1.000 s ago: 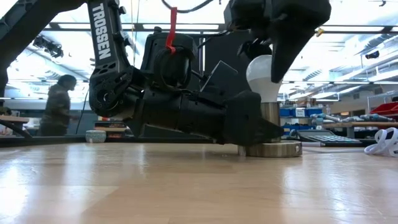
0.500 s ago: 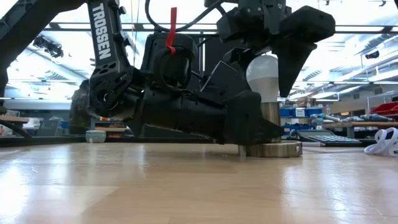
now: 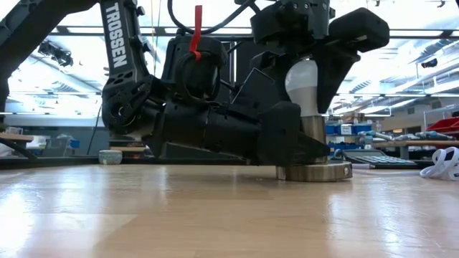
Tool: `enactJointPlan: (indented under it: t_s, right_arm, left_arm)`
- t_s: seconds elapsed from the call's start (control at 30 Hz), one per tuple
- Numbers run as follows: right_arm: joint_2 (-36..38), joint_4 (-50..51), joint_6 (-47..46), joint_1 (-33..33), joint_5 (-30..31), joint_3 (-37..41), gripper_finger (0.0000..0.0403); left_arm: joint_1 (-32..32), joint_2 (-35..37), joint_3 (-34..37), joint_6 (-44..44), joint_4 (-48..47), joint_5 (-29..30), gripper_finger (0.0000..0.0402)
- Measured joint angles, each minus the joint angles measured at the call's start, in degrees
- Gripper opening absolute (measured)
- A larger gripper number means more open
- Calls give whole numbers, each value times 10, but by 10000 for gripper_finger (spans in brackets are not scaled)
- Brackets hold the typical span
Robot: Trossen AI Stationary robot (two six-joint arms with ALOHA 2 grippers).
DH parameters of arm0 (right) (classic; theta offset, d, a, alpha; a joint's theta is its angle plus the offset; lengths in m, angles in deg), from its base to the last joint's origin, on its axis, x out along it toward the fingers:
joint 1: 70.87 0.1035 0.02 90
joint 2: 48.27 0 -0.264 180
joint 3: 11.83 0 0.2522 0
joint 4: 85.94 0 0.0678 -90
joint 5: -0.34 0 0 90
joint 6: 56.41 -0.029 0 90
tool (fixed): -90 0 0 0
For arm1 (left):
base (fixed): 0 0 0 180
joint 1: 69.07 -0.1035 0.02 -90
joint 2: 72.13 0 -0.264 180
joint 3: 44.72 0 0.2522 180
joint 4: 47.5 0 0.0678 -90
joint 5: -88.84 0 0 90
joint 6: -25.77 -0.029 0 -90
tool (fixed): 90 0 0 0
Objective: Screw lightbulb
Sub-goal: Insert the lightbulb on the lamp
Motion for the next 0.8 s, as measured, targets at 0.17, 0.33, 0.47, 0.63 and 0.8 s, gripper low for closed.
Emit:
enactJointPlan:
  t_s: [0.17, 0.33, 0.47, 0.63, 0.8]
  right_arm:
    - [0, 0, -7, 0, 0, 0, 261]
    - [0, 2, -41, 0, 2, 0, 257]
    - [0, 4, -82, 1, 6, 0, 268]
    - [0, 5, -150, 0, 6, 0, 262]
    - [0, 5, -248, 0, 8, 1, 261]
  left_arm:
    - [0, 0, 0, 0, 0, 0, 188]
    - [0, 0, 0, 0, -1, -3, 188]
    - [0, 0, 0, 1, -1, -3, 188]
    - [0, 1, 0, 1, -1, -2, 188]
    - [0, 1, 0, 1, -1, -1, 188]
